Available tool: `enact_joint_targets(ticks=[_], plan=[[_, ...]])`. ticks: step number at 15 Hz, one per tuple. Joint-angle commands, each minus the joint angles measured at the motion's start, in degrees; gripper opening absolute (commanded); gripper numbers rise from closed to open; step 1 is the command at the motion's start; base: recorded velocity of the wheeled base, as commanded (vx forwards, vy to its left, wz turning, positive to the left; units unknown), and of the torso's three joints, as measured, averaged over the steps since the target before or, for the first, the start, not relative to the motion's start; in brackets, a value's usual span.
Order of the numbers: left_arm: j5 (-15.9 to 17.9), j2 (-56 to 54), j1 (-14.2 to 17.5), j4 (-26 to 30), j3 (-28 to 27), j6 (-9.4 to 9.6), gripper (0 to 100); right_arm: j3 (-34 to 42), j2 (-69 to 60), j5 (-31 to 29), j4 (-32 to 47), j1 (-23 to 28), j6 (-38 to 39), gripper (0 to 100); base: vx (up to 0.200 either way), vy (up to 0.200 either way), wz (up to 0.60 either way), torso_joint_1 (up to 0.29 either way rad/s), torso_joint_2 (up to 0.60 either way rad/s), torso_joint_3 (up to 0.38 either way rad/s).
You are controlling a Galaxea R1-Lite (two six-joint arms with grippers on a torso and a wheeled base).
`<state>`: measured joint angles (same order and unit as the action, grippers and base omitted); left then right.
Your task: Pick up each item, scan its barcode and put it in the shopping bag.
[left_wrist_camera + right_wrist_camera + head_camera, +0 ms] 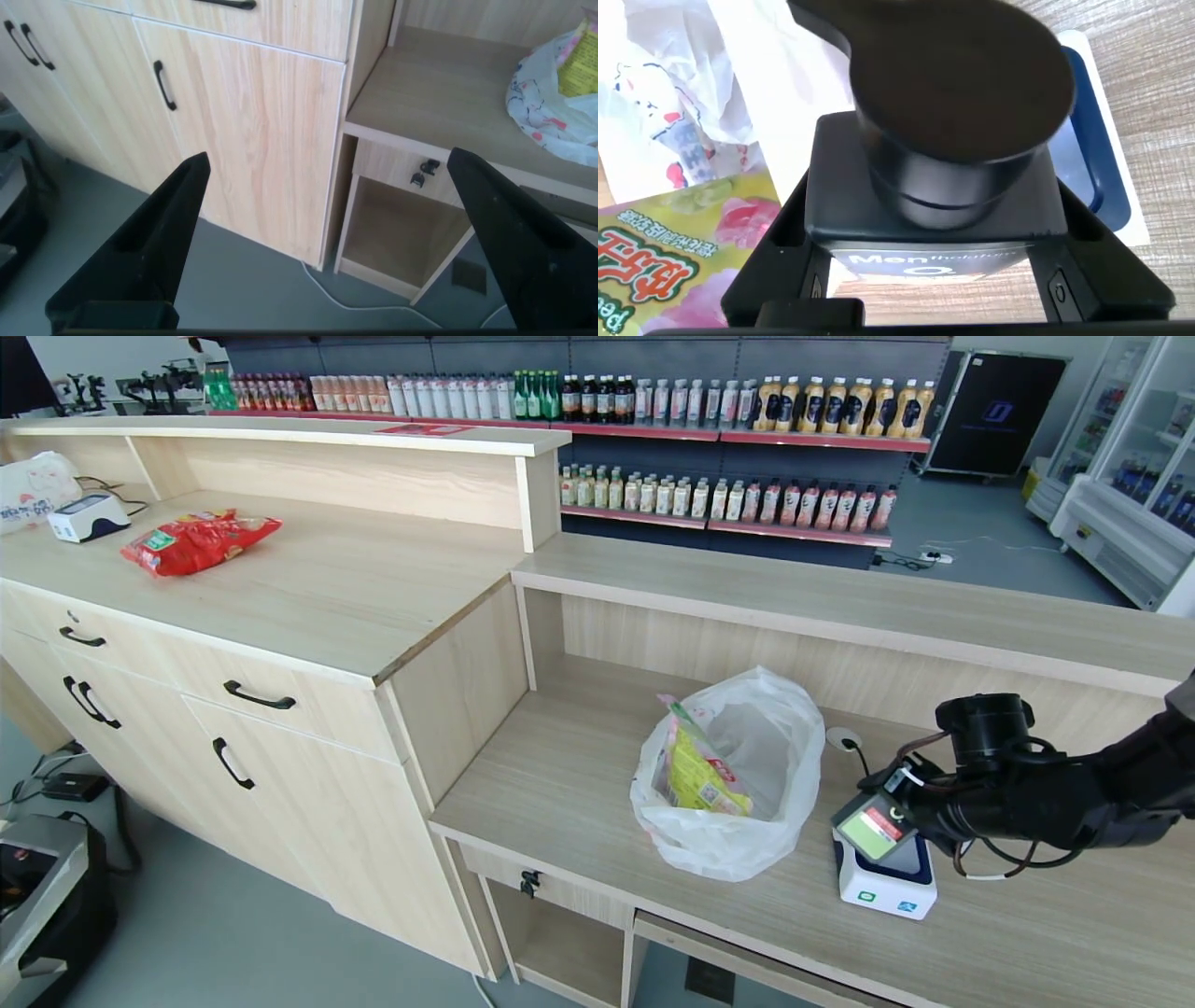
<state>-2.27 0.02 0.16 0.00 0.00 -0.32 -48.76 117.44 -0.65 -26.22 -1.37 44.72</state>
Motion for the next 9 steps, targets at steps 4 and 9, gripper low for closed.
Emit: enact_joint_targets(ticks=[4,9], plan=[[0.0,0.0,0.0,0.0,0.0,-0.03,100,1.0,-1.5,0.0,-0.1,1.2,-2.4,0,0.000,0.000,0.00,0.000,0.00,0.000],[0.0,0.0,0.0,0.0,0.0,-0.03,100,1.0,-2.0,0.2,-0.1,1.0,-3.1,0,0.000,0.000,0.00,0.000,0.00,0.000]])
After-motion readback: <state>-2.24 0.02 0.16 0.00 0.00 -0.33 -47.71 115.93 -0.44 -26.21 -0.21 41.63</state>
